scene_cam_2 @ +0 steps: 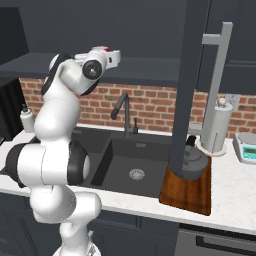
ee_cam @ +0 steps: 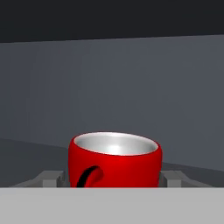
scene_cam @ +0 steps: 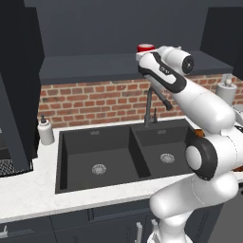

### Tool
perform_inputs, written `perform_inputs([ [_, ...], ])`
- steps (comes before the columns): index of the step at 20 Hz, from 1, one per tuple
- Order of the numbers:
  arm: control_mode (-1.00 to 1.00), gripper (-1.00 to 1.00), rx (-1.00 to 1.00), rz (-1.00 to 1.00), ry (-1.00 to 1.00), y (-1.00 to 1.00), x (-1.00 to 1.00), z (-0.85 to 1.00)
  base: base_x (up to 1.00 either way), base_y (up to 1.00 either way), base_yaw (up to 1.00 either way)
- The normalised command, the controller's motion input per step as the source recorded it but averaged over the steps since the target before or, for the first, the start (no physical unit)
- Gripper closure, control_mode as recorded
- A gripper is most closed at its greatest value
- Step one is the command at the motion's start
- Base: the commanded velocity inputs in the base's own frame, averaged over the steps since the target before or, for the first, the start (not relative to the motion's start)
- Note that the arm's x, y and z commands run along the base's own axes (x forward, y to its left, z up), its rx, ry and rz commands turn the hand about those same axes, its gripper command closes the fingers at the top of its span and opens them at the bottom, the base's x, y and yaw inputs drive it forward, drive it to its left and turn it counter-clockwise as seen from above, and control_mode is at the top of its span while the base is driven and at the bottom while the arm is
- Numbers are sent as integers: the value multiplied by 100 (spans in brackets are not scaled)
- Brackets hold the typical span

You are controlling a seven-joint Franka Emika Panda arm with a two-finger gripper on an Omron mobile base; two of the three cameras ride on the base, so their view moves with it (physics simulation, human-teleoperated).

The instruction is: Pick the kettle from the counter and place it on the tray. Then pick the mug from the cabinet and place it on the tray. Then close the cabinet doors.

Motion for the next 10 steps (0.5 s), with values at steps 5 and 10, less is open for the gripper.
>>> perform_inputs([
  [5, -100, 100, 0, 0, 0, -2, 11, -3, 0, 0, 0],
  [10, -100, 100, 0, 0, 0, -8, 3, -2, 0, 0, 0],
])
